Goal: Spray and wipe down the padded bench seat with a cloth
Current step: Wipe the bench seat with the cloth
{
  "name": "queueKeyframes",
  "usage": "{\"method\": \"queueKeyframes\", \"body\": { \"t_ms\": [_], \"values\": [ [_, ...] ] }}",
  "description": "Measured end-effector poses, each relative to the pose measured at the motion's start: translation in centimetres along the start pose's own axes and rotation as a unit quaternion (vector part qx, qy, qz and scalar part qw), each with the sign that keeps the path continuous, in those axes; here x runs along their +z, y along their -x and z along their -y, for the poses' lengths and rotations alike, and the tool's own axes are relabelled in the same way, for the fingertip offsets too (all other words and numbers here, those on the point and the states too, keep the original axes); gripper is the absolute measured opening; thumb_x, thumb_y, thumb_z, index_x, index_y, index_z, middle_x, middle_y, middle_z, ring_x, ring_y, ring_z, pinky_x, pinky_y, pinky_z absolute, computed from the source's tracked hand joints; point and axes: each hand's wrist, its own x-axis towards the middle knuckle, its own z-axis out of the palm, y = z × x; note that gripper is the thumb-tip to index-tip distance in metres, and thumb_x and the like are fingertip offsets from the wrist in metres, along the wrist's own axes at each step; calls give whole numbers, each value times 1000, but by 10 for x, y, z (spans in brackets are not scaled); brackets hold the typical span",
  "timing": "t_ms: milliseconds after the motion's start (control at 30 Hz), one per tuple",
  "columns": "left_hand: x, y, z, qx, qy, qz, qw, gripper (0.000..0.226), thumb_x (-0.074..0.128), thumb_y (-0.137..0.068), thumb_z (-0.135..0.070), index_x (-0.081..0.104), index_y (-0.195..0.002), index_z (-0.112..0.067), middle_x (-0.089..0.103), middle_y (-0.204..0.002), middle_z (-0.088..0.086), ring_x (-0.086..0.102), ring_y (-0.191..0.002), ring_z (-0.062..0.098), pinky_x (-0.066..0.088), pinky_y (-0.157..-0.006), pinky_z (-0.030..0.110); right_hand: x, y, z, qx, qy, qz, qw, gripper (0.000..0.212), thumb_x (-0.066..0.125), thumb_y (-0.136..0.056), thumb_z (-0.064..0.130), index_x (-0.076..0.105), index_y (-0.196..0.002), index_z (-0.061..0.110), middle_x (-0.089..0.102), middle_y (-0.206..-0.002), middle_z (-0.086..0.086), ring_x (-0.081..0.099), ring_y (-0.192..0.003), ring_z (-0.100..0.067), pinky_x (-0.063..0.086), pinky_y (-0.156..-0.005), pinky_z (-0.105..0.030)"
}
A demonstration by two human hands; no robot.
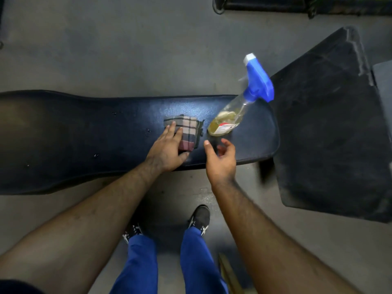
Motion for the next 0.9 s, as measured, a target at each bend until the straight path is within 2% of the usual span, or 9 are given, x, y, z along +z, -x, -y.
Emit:
{"method": "queueKeyframes", "body": {
  "t_ms": [100,200,267,400,467,600,700,767,900],
  "values": [
    [-5,4,16,9,40,-71,997,68,58,-92,-35,31,-151,-14,24,-161,8,22,-148,23,23,-119,40,27,7,-4,-89,56,47,993,31,67,-89,34,60,-118,24,66,-113,1,64,-105,-18,53,-93,-36],
    [-7,0,36,-4,23,-138,990,58,56,-92,-31,43,-144,-10,41,-152,11,34,-142,25,28,-118,39,51,-2,-3,-229,197,87,949,40,57,-94,29,59,-132,17,59,-135,-4,54,-123,-18,43,-108,-38],
    [-4,-6,49,-24,1,-158,987,58,56,-92,-30,43,-143,-8,39,-153,14,31,-144,28,24,-120,40,64,-18,-5,-312,315,89,892,52,51,-93,36,51,-142,21,39,-156,-8,30,-147,-25,23,-120,-41],
    [9,-13,62,-37,-43,-141,988,68,50,-96,-33,24,-153,-7,14,-163,15,9,-151,29,7,-124,40,88,-51,-22,-363,478,133,789,56,37,-99,46,33,-153,32,14,-167,-5,7,-153,-33,9,-123,-54],
    [9,-11,66,-25,-19,-143,989,67,50,-96,-29,23,-154,-8,13,-163,13,8,-151,26,7,-124,39,95,-58,-31,-376,498,122,772,57,34,-99,46,30,-154,32,14,-167,-5,8,-153,-33,9,-122,-55],
    [-12,-1,90,-13,44,-187,981,56,55,-94,-19,40,-146,-6,33,-157,13,26,-146,26,19,-120,35,106,-81,-17,-428,527,90,729,57,39,-92,41,41,-147,28,30,-161,-9,23,-149,-36,20,-118,-58],
    [-28,10,123,-35,29,-218,975,51,58,-91,-14,48,-140,-3,42,-150,17,34,-142,31,24,-119,39,137,-79,5,-336,524,39,782,63,40,-88,40,37,-151,30,23,-163,-9,17,-150,-36,12,-121,-58],
    [-39,17,142,-58,10,-227,972,50,57,-92,-15,49,-139,-2,44,-149,17,34,-142,31,24,-120,40,155,-50,1,-336,513,68,787,65,41,-89,38,31,-153,34,17,-165,-10,10,-152,-37,6,-122,-59],
    [-33,22,177,-65,-40,-198,977,57,45,-99,-31,36,-148,-4,27,-159,15,19,-149,29,13,-123,40,138,-50,-15,-490,528,209,661,61,41,-91,42,36,-151,31,26,-163,-11,18,-151,-36,13,-121,-59]
  ]
}}
